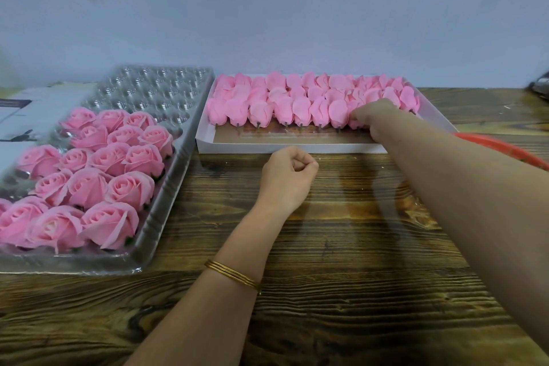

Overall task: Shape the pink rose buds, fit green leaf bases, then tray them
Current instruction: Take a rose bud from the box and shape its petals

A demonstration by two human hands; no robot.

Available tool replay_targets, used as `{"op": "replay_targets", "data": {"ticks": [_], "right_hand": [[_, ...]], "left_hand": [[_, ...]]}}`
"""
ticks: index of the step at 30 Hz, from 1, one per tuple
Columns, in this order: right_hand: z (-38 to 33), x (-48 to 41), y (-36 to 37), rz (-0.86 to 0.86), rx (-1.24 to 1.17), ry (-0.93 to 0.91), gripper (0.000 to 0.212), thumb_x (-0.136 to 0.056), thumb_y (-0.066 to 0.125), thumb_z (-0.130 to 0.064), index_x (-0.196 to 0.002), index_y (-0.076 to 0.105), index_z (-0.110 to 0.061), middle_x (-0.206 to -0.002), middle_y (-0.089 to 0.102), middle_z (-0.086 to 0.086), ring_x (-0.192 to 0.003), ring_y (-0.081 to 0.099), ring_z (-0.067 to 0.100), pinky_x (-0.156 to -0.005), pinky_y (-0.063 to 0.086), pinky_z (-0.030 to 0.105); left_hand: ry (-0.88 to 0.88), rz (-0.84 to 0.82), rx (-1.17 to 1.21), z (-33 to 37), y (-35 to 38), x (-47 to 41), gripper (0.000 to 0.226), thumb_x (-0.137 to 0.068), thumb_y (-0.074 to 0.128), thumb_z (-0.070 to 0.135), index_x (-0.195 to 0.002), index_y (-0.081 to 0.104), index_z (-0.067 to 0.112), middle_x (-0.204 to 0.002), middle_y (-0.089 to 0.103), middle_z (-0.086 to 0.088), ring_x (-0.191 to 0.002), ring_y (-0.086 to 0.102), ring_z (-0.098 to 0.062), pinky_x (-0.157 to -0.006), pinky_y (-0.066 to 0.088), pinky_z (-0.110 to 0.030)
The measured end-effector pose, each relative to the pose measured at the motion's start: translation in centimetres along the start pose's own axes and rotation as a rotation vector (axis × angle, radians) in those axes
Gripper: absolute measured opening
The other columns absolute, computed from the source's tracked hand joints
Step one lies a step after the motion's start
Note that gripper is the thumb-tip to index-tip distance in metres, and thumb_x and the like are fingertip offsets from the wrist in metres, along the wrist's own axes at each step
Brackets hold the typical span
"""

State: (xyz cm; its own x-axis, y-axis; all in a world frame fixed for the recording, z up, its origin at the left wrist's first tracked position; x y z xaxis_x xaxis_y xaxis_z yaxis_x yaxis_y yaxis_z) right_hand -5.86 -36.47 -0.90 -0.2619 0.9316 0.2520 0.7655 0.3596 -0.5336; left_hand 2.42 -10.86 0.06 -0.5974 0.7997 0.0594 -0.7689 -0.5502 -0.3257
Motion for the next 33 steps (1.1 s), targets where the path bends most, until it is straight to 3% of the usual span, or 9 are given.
{"op": "replay_targets", "data": {"ticks": [3,6,13,16,19,25,28,30,33], "right_hand": [[0.0,0.5,-0.2,0.007,-0.007,0.004,0.027,-0.08,0.067,-0.003,-0.071,0.043,-0.014,-0.076,0.046,0.004,-0.072,0.046,0.023,-0.063,0.045,0.03],[0.0,0.4,-0.4,0.014,-0.01,-0.013,0.028,-0.082,0.066,-0.003,-0.071,0.043,-0.014,-0.076,0.046,0.004,-0.066,0.045,0.021,-0.061,0.043,0.028],[0.2,0.3,-1.3,0.048,-0.048,-0.019,0.022,-0.083,0.066,-0.005,-0.078,0.046,-0.012,-0.082,0.046,0.006,-0.074,0.047,0.026,-0.082,0.05,0.035],[0.1,0.9,-1.9,0.079,-0.064,-0.028,0.018,-0.085,0.064,-0.007,-0.088,0.048,-0.013,-0.083,0.046,0.005,-0.074,0.047,0.027,-0.078,0.051,0.035],[0.0,1.5,-2.8,0.114,-0.116,-0.042,0.018,-0.086,0.063,-0.004,-0.083,0.047,-0.013,-0.076,0.044,0.003,-0.066,0.047,0.021,-0.079,0.052,0.035],[-0.7,2.7,-4.0,0.149,-0.238,-0.095,0.024,-0.088,0.057,0.0,-0.107,0.048,-0.011,-0.08,0.048,0.004,-0.065,0.051,0.016,-0.085,0.058,0.038],[-1.1,3.5,-4.7,0.202,-0.306,-0.109,0.041,-0.087,0.059,-0.002,-0.127,0.052,-0.001,-0.09,0.053,0.008,-0.066,0.053,0.016,-0.077,0.058,0.033],[-1.5,4.3,-5.1,0.238,-0.313,-0.139,0.043,-0.086,0.063,-0.006,-0.128,0.053,0.001,-0.088,0.055,0.007,-0.065,0.055,0.015,-0.069,0.058,0.029],[-1.8,5.5,-5.1,0.261,-0.317,-0.168,0.042,-0.084,0.066,-0.013,-0.122,0.057,0.003,-0.095,0.062,0.011,-0.075,0.063,0.023,-0.076,0.06,0.037]], "left_hand": [[-0.004,-0.004,-0.003,0.0,0.0,0.0,0.005,-0.095,0.062,0.015,-0.093,0.064,0.019,-0.086,0.066,-0.002,-0.075,0.057,-0.009,-0.087,0.051,-0.03],[-0.009,-0.006,0.003,-0.1,0.0,0.0,0.004,-0.095,0.062,0.015,-0.096,0.065,0.017,-0.085,0.065,-0.001,-0.074,0.057,-0.008,-0.088,0.051,-0.031],[-0.005,-0.001,0.014,-0.1,0.0,0.0,0.004,-0.094,0.062,0.014,-0.096,0.065,0.015,-0.083,0.065,-0.002,-0.071,0.055,-0.009,-0.087,0.051,-0.033],[-0.001,0.003,0.015,-0.2,-0.1,0.0,0.003,-0.094,0.062,0.014,-0.094,0.065,0.016,-0.083,0.065,-0.002,-0.07,0.055,-0.009,-0.086,0.051,-0.033],[-0.003,-0.005,0.018,-0.3,0.0,-0.1,0.005,-0.094,0.062,0.014,-0.092,0.064,0.018,-0.083,0.065,-0.002,-0.069,0.055,-0.009,-0.084,0.051,-0.031],[-0.001,0.016,0.032,-0.5,-0.1,-0.4,0.008,-0.093,0.063,0.013,-0.088,0.064,0.019,-0.074,0.064,0.002,-0.057,0.054,-0.005,-0.073,0.051,-0.026],[-0.014,0.013,0.045,-0.7,-0.1,-0.4,0.006,-0.093,0.062,0.013,-0.09,0.065,0.017,-0.075,0.064,0.003,-0.052,0.054,-0.001,-0.068,0.049,-0.024],[-0.019,0.012,0.051,-0.7,-0.1,-0.4,0.006,-0.094,0.062,0.013,-0.091,0.065,0.017,-0.076,0.065,0.002,-0.054,0.055,-0.003,-0.068,0.049,-0.024],[-0.021,0.024,0.052,-0.7,-0.1,-0.4,0.005,-0.094,0.061,0.013,-0.093,0.066,0.015,-0.077,0.065,0.001,-0.058,0.056,-0.006,-0.073,0.053,-0.028]]}}
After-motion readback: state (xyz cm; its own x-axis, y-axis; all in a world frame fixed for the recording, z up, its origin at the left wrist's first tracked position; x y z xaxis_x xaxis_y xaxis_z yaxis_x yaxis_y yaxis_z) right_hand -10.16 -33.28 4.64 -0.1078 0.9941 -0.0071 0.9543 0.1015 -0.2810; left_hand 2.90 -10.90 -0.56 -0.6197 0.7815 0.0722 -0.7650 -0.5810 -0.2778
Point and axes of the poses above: each hand's wrist, its own x-axis away from the middle knuckle, its own y-axis out of the palm, z = x × y, the point moved 10 cm from there along -x, towards the middle knuckle
